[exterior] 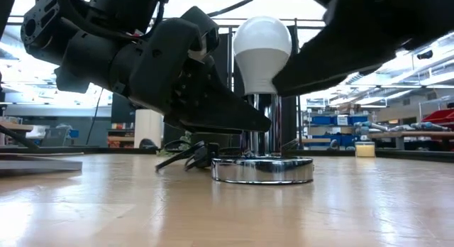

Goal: Screw lightbulb
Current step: Insert the white lightbulb into the lamp socket

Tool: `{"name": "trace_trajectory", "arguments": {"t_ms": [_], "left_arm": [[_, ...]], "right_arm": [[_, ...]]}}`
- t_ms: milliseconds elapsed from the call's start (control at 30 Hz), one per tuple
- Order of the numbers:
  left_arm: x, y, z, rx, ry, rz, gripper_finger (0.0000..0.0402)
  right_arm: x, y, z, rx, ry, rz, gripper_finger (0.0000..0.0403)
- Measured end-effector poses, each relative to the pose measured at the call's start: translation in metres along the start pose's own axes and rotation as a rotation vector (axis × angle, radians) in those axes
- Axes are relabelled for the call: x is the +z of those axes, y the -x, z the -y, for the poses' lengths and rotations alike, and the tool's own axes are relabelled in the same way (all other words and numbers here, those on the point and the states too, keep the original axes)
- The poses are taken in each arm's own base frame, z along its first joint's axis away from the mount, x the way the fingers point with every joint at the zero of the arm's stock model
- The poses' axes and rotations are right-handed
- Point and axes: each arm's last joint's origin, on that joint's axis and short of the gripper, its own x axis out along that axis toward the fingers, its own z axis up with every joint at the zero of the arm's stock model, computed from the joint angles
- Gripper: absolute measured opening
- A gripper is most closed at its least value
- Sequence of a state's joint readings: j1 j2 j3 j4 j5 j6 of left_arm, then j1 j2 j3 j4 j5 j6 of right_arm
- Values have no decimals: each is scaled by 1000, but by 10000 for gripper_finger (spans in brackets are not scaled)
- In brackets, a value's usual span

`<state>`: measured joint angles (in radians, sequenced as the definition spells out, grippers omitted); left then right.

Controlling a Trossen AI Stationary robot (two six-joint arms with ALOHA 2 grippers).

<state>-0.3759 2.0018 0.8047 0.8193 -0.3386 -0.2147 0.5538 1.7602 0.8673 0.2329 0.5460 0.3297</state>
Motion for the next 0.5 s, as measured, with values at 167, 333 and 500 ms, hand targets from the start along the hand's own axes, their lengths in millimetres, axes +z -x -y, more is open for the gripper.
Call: {"name": "trace_trajectory", "arguments": {"t_ms": [167, 333, 500], "left_arm": [[0, 0, -1, 27, 12, 5, 188], [0, 0, -1, 33, 21, 6, 188], [0, 0, 0, 27, 10, 8, 188]], "right_arm": [[2, 19, -11, 31, -33, 1, 344], [0, 32, -17, -36, 5, 16, 344], [5, 16, 10, -111, -28, -29, 344]]}}
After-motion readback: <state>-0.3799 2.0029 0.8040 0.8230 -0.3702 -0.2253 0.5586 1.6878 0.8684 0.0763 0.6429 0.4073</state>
